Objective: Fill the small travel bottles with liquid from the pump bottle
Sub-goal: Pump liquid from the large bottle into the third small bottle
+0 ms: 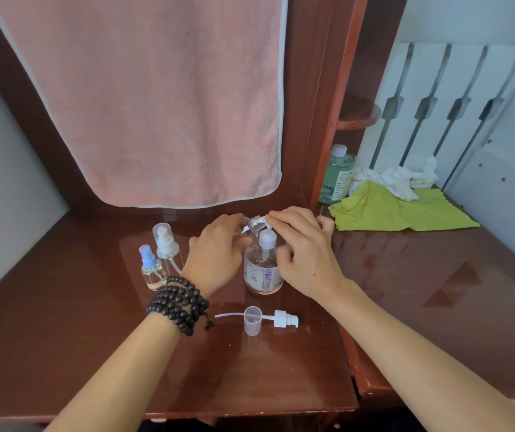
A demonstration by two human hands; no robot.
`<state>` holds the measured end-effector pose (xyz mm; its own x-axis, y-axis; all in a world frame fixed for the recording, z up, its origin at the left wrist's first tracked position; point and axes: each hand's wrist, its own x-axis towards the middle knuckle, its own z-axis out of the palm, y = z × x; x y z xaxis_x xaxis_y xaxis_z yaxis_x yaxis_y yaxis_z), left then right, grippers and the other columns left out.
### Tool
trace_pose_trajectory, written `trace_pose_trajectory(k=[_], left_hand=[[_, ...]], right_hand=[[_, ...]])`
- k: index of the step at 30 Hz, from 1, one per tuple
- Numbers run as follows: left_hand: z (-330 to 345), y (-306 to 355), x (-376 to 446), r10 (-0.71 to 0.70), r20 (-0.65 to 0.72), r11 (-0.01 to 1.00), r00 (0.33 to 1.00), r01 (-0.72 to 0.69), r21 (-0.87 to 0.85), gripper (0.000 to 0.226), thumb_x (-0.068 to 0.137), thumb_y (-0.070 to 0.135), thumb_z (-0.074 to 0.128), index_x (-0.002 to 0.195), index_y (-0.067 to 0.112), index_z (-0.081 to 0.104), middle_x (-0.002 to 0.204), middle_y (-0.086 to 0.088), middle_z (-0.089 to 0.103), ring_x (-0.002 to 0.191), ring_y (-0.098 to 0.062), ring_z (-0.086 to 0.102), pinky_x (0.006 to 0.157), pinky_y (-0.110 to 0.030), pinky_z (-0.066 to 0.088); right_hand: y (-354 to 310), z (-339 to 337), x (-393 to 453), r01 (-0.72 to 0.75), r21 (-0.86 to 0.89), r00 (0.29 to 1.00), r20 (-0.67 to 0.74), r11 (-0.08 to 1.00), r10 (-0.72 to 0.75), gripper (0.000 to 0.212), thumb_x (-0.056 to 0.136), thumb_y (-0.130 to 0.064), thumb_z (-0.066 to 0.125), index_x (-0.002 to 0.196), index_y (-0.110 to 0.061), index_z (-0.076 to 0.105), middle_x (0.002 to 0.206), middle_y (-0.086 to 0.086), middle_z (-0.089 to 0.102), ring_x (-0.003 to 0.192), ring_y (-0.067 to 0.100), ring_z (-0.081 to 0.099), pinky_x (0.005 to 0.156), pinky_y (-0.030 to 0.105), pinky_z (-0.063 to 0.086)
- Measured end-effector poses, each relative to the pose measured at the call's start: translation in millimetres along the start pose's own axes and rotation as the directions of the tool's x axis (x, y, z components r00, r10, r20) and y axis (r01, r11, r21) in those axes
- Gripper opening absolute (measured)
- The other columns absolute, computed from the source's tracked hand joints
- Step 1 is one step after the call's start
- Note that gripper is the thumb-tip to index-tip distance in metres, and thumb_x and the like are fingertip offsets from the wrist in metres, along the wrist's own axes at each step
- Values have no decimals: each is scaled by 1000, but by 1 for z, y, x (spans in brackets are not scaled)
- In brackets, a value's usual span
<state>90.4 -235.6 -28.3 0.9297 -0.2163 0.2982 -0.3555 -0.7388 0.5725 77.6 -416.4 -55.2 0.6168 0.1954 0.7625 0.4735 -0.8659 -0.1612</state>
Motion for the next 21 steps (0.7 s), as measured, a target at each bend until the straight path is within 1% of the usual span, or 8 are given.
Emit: trace_pose_trajectory(k=[2, 6, 9, 11, 13, 17, 21], left_hand=[[2, -1, 1, -6, 0, 1000, 1000, 6, 13, 33, 91, 18, 59, 123, 24, 55, 113, 3, 61, 109, -23, 57, 91, -55, 45], [5, 1, 1, -37, 24, 994, 999, 34, 107, 33, 92, 19, 57, 124, 23, 55, 118, 3, 60, 113, -25, 56, 92, -52, 42], [4, 1, -1, -31, 19, 995, 999, 29, 99, 33, 91, 20, 58, 124, 24, 55, 118, 5, 60, 113, -24, 57, 91, -53, 42], [0, 1, 0, -20, 11, 995, 1000, 19, 97, 33, 92, 21, 57, 125, 25, 54, 117, 5, 59, 112, -24, 56, 91, -55, 43], [-3, 2, 2, -9, 0, 996, 1000, 9, 90, 33, 92, 22, 57, 125, 26, 53, 116, 6, 59, 111, -23, 56, 91, -55, 43], [-2, 2, 2, -13, -7, 997, 1000, 13, 77, 33, 91, 23, 59, 124, 27, 54, 115, 8, 59, 111, -23, 56, 91, -55, 43], [4, 2, 3, -23, 21, 995, 1000, 21, 103, 34, 92, 21, 58, 125, 24, 55, 116, 5, 59, 111, -25, 56, 93, -54, 42]], right_hand=[[2, 1, 0, -18, 13, 1000, -11, 1000, 19, 54, 68, -4, 45, 111, -12, 78, 117, -5, 72, 113, 17, 63, 87, 36, 23], [4, 4, 0, -39, 32, 999, 32, 999, 38, 52, 68, -3, 43, 104, -13, 80, 107, -6, 73, 105, 17, 66, 86, 34, 21], [3, 3, 0, -29, 35, 999, 43, 999, 28, 53, 70, -5, 41, 107, -13, 79, 111, -5, 72, 105, 17, 65, 86, 34, 22], [1, 2, -1, -3, 26, 999, 44, 1000, 2, 55, 70, -5, 43, 114, -10, 76, 120, -2, 70, 111, 18, 63, 87, 35, 25], [0, 1, 0, 1, 19, 999, 38, 1000, -2, 56, 69, -5, 45, 117, -8, 74, 124, 0, 68, 116, 18, 60, 88, 38, 28], [1, 2, -1, -12, 26, 1000, 7, 1000, 11, 56, 69, -6, 43, 115, -9, 76, 121, -3, 70, 115, 18, 62, 88, 37, 27], [3, 3, -1, -64, 78, 998, 26, 995, 63, 52, 69, -6, 41, 107, -12, 76, 110, -4, 70, 108, 18, 65, 87, 40, 29]])
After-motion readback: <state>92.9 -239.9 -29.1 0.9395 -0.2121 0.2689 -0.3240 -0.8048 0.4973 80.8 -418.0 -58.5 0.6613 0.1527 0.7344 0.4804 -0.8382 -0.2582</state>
